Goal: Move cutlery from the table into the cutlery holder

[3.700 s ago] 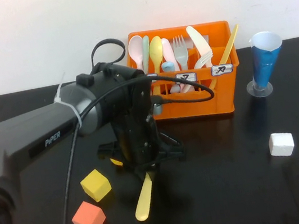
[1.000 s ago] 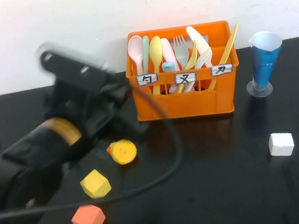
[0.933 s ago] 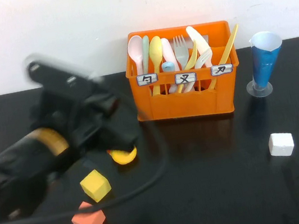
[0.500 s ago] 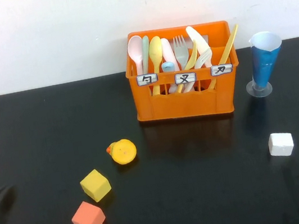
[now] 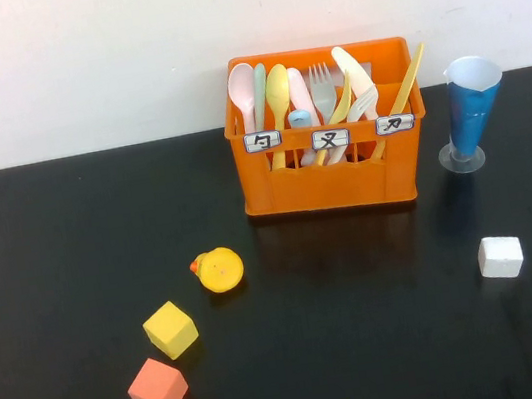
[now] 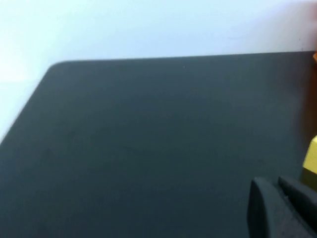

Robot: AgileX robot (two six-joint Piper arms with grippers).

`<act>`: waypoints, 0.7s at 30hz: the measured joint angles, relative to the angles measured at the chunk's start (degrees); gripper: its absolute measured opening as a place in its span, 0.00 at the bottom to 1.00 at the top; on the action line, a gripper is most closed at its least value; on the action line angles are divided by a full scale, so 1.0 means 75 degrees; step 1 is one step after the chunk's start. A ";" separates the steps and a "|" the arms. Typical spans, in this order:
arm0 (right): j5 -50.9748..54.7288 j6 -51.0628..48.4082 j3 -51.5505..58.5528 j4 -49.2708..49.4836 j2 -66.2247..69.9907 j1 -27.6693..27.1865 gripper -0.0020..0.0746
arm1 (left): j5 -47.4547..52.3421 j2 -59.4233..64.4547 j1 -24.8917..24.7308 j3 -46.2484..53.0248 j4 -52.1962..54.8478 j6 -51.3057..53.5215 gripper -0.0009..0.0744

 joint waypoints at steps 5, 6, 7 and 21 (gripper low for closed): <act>0.0000 0.0000 0.0000 0.0000 0.0000 0.0000 0.06 | 0.0637 -0.0052 0.0000 0.0034 -0.0330 -0.0142 0.01; 0.0000 0.0000 0.0000 0.0000 0.0000 0.0000 0.06 | 0.0702 -0.0052 0.0000 0.0034 -0.0368 -0.0142 0.01; 0.0000 0.0000 0.0000 0.0000 0.0000 0.0000 0.06 | 0.0746 -0.0065 0.0000 0.0034 -0.0369 -0.0154 0.01; 0.0000 0.0000 0.0000 0.0000 0.0000 0.0000 0.06 | 0.0916 -0.0065 0.0000 0.0008 -0.0417 -0.0154 0.01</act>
